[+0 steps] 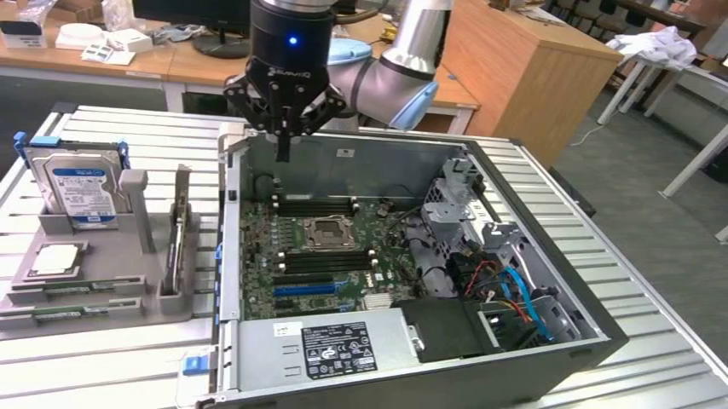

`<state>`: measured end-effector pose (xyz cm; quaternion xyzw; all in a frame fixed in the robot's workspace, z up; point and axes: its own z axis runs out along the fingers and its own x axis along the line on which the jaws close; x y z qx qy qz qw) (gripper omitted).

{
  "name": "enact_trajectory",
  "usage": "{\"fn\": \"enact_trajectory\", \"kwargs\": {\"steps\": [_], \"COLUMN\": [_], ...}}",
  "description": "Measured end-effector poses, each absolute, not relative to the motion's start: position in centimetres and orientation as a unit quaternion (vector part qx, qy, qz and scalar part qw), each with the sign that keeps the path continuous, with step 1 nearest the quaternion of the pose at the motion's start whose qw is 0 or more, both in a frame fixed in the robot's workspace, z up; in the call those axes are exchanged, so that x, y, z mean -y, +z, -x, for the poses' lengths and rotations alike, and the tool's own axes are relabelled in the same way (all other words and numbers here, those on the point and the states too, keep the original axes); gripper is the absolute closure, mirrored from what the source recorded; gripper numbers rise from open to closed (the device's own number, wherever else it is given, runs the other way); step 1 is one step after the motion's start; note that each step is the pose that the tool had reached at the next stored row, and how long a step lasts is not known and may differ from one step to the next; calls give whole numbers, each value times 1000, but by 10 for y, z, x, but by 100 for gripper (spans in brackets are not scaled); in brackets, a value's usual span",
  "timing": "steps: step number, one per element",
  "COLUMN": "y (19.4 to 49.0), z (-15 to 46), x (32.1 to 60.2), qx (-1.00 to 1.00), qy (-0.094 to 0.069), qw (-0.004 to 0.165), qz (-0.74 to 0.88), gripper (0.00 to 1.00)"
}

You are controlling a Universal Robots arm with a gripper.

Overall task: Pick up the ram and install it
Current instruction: 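Reach for the ram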

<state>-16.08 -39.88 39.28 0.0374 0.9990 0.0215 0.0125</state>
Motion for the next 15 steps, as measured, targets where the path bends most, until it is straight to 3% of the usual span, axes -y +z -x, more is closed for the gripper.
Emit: {"fn": "enact_trajectory", "kwargs": {"steps": [15], "y": [392], "z": [186], "x": [399], "qx": [-999], "qy": [22], "qw": [13], "qz": [-37], "gripper": [89]}}
